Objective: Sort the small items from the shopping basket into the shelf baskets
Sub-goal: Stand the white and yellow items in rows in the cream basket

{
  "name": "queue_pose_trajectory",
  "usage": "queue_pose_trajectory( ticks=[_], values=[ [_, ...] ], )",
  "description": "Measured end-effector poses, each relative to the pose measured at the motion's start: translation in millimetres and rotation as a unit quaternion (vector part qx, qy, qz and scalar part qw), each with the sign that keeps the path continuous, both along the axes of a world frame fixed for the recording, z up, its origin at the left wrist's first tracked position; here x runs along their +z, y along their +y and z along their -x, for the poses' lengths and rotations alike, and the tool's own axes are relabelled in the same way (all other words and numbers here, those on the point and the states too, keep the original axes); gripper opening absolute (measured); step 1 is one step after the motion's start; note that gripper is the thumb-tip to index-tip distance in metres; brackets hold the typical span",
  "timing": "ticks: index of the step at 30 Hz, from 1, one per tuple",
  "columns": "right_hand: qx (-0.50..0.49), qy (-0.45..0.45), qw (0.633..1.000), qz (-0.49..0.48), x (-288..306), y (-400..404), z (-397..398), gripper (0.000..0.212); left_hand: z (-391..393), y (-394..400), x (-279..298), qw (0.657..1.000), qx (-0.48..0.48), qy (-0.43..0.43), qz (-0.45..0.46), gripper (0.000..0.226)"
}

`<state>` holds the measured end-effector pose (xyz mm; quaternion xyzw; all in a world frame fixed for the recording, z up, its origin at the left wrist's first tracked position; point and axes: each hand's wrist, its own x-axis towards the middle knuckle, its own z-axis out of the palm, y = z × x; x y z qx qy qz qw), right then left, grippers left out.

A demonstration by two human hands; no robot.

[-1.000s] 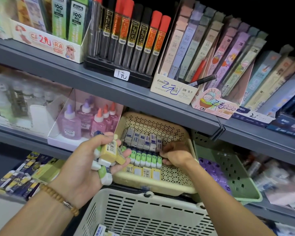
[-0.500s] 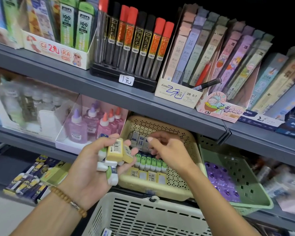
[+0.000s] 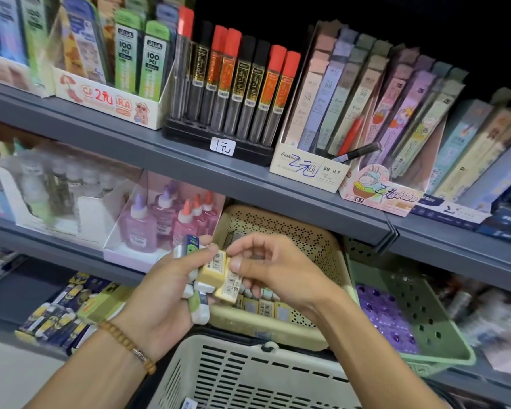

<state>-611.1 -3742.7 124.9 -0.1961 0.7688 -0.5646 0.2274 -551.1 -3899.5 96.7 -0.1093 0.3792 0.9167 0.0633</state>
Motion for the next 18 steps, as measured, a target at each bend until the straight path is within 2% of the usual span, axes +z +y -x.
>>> queue_pose_trajectory(
  ticks=[2, 4, 6, 10, 13, 14, 16, 18],
  values=[
    [0.003, -0.009, 1.0, -0.015, -1, 0, 1, 0.018, 0, 0, -1, 0.999, 0.003, 0.006, 0.032, 0.028],
    [0.016, -0.002, 0.999, -0.051, -1, -1, 2, 0.024, 0, -1, -2, 0.999, 0.013, -0.003, 0.049, 0.041],
    [0.021, -0.006, 0.997, -0.071, -3, -2, 4, 0.023, 0, 0, -1, 0.998, 0.018, -0.002, 0.059, 0.044],
    [0.006, -0.076, 0.997, -0.021, -4, 2, 10, 0.009, 2, 3, 1, 0.998, 0.031, 0.004, 0.062, 0.024],
    [-0.051, -0.109, 0.992, 0.024, -6, 17, 19, 0.009, 5, 2, -2, 0.996, 0.068, -0.032, 0.04, 0.03],
    [-0.082, -0.106, 0.991, 0.01, -8, 24, 22, 0.013, 4, 1, -2, 0.995, 0.076, -0.043, 0.039, 0.032],
    [-0.132, -0.072, 0.985, -0.08, -14, 39, 28, 0.017, 4, -2, -3, 0.994, 0.081, -0.048, 0.052, 0.031],
    [-0.109, -0.05, 0.975, -0.188, -18, 48, 31, 0.011, 3, -3, -2, 0.994, 0.075, -0.039, 0.066, 0.039]
  ],
)
